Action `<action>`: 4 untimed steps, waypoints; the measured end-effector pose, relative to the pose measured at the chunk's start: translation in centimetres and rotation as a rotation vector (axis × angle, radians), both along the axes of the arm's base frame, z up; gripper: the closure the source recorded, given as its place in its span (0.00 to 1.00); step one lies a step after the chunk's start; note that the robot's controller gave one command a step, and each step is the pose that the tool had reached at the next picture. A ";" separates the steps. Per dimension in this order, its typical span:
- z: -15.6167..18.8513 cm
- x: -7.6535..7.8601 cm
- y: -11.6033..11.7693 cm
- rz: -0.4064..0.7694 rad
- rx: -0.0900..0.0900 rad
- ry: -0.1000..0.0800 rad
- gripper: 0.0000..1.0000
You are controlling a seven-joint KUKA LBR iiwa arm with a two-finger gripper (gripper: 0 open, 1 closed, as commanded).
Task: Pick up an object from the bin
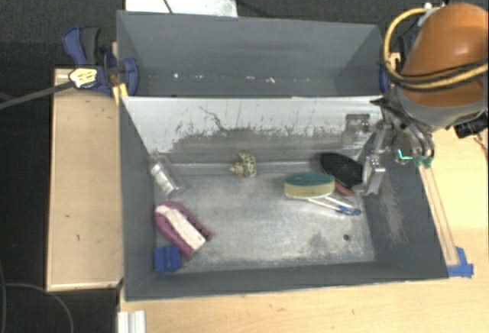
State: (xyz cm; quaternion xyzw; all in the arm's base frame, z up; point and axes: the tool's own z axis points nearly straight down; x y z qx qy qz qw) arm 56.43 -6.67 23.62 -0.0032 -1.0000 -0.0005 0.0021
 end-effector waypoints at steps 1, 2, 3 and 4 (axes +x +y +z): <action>-9.1 -1.5 -5.1 -0.587 -0.003 -0.001 0.00; -15.9 2.2 -1.0 -0.930 -0.003 -0.017 0.00; -15.6 2.4 -0.8 -0.924 0.002 -0.021 1.00; -5.8 -0.9 -1.7 -0.920 0.000 -0.013 1.00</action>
Offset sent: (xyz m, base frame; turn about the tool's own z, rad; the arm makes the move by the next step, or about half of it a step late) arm -0.0146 -0.0497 -0.0895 0.5847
